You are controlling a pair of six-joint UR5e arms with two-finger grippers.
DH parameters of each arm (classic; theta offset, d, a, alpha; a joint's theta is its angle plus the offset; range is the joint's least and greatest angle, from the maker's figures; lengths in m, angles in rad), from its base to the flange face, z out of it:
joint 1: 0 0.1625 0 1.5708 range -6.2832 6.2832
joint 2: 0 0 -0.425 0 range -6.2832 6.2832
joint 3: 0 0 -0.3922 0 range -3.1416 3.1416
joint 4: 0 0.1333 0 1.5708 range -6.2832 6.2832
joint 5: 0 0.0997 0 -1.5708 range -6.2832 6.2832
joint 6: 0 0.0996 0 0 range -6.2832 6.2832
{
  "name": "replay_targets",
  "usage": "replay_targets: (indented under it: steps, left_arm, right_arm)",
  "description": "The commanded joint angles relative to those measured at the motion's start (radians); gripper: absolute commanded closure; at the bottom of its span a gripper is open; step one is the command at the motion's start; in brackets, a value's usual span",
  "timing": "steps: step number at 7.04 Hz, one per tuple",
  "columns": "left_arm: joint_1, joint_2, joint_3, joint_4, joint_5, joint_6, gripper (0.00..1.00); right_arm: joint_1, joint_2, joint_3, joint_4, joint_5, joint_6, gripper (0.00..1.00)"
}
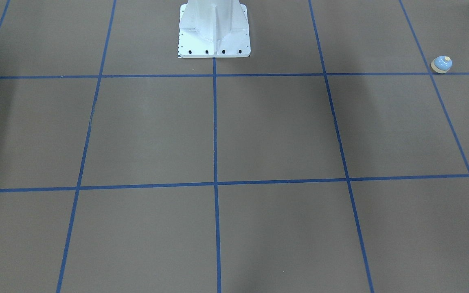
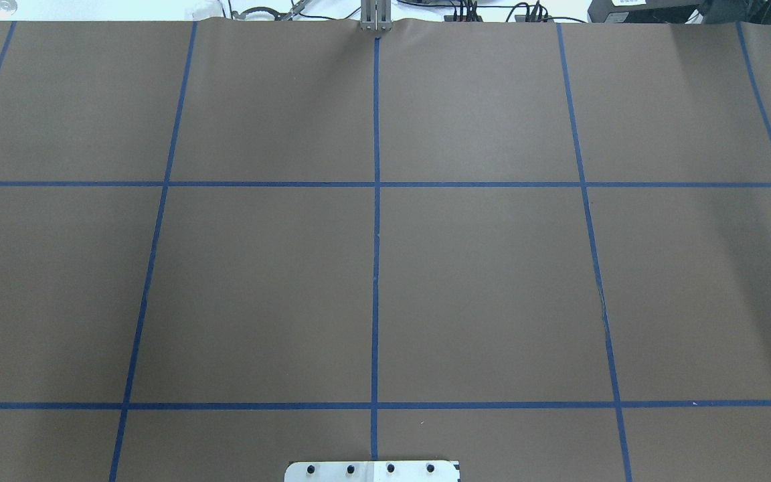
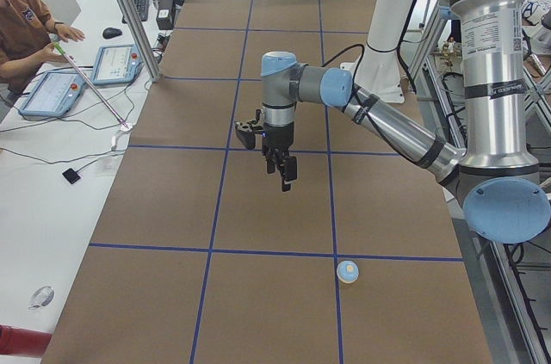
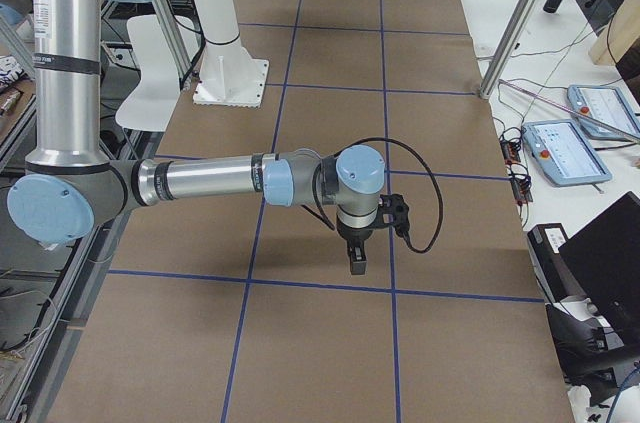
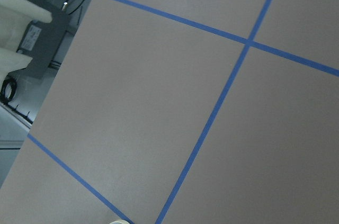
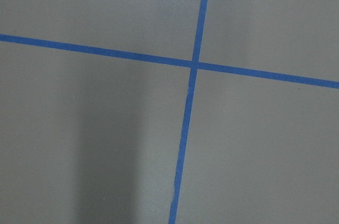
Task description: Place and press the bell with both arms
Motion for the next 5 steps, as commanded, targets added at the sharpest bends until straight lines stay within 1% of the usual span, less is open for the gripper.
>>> replay_targets:
  steps: [1, 2, 3, 4, 5]
  left_arm:
    - [0.176, 0.089, 0.002, -0.002, 0.164, -0.406, 0.00]
    - [0.230, 0.149, 0.005, -0.008, 0.207, -0.561, 0.00]
    - [0.315, 0.192, 0.011, -0.008, 0.236, -0.748, 0.00]
    - [0.403, 0.198, 0.052, -0.008, 0.240, -0.932, 0.00]
    - [0.492, 0.194, 0.134, -0.011, 0.240, -1.105, 0.00]
  right_arm:
    - [-0.001, 0.000, -0.016, 0.001, 0.004, 0.001, 0.00]
    - [-0.001, 0.003, -0.020, 0.001, 0.009, 0.001, 0.00]
    - [-0.001, 0.006, -0.022, -0.001, 0.018, 0.002, 0.00]
    - [-0.001, 0.006, -0.019, -0.001, 0.029, 0.002, 0.00]
    - [-0.001, 0.006, -0.019, -0.001, 0.034, 0.001, 0.00]
